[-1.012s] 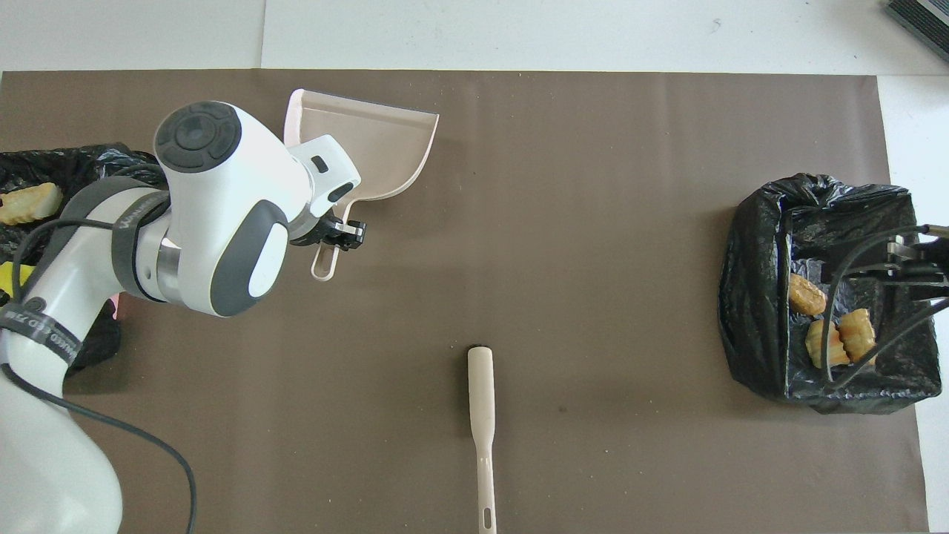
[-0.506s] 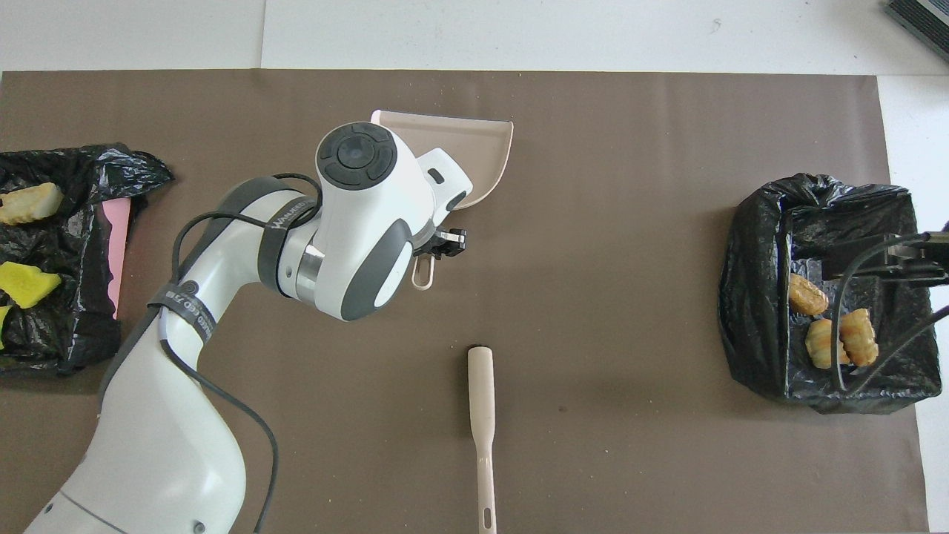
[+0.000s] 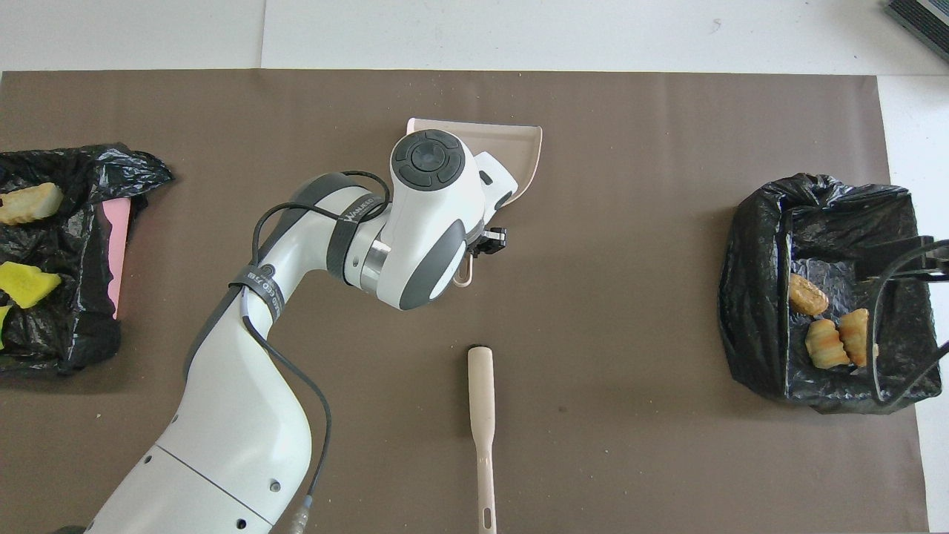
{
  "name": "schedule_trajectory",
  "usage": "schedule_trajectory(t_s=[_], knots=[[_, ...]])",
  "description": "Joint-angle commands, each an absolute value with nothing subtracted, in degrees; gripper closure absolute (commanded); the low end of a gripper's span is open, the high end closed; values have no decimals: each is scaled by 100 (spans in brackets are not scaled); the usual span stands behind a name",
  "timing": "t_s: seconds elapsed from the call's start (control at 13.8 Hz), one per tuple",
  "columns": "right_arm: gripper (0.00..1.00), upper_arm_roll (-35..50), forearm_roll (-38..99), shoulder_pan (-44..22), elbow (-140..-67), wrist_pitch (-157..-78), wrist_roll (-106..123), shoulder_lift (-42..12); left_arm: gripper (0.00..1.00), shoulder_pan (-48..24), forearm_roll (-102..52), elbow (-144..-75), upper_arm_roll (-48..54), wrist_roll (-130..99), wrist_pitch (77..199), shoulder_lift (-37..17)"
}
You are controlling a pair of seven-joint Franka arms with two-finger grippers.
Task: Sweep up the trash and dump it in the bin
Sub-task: 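Carry the dustpan to the table center and set it down with the left gripper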
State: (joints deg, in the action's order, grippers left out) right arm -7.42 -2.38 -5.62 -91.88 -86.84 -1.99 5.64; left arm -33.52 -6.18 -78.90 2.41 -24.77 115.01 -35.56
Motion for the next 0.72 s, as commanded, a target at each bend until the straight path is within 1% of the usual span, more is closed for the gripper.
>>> schedule_trajectory(t_s=[0.0, 0.07, 0.14, 0.22, 0.29, 0.36, 0.43, 0.65], knots=[[0, -703, -316, -545, -9149, -8604, -26, 562, 91, -3384, -738, -7874, 132, -2601, 11426, -3560], [0, -686, -316, -554, -9149, -8604, -35, 562, 90, -3375, -747, -7936, 141, -2836, 11487, -3551], [0, -686, -316, -554, -9158, -8578, -18, 571, 85, -3384, -738, -7954, 141, -2995, 11496, -3551], [0, -686, -316, -536, -9158, -8561, 9, 580, 78, -3384, -738, -7954, 141, -3014, 11496, -3551], [0, -686, -316, -527, -9158, -8569, 9, 580, 77, -3384, -738, -7954, 141, -3015, 11496, -3551], [0, -686, -316, -536, -9158, -8578, 9, 571, 61, -3384, -738, -7954, 141, -3006, 11496, -3551], [0, -686, -316, -536, -9158, -8587, 9, 580, 1, -3392, -730, -7989, 141, -2936, 11505, -3533], [0, -694, -299, -527, -9158, -8569, -53, 580, 0, -3472, -668, -8033, 132, -2892, 11549, -3419]])
